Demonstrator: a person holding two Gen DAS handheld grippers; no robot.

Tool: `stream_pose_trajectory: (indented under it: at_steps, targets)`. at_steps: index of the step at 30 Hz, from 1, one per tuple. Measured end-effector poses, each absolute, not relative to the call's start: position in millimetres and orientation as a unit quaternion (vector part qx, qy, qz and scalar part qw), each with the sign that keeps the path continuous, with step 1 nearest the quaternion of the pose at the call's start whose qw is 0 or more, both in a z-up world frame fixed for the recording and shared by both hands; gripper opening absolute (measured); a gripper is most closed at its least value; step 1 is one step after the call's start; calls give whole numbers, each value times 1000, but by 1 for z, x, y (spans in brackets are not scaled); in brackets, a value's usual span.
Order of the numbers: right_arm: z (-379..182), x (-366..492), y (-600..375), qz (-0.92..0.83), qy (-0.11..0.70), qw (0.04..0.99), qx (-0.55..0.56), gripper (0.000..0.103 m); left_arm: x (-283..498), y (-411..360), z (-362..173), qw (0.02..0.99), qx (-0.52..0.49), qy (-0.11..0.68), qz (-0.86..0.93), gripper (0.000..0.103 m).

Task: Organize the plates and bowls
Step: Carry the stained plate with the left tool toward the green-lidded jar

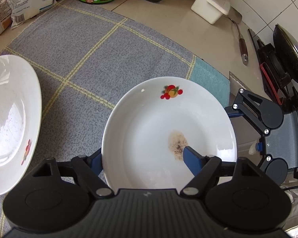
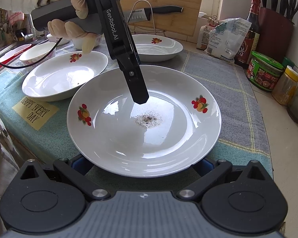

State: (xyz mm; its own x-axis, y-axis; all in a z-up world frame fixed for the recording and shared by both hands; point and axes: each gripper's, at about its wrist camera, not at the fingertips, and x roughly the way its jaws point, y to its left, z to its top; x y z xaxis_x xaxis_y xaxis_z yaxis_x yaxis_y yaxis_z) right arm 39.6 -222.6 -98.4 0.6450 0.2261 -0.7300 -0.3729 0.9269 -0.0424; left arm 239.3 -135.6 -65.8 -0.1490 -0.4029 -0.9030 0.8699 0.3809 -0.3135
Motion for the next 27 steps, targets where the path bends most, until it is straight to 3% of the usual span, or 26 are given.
stream_pose_trajectory:
  at_steps: [27]
  targets:
    - [-87, 76, -263, 190, 377, 899, -115, 103, 268, -170, -51, 655, 184, 546, -489, 80]
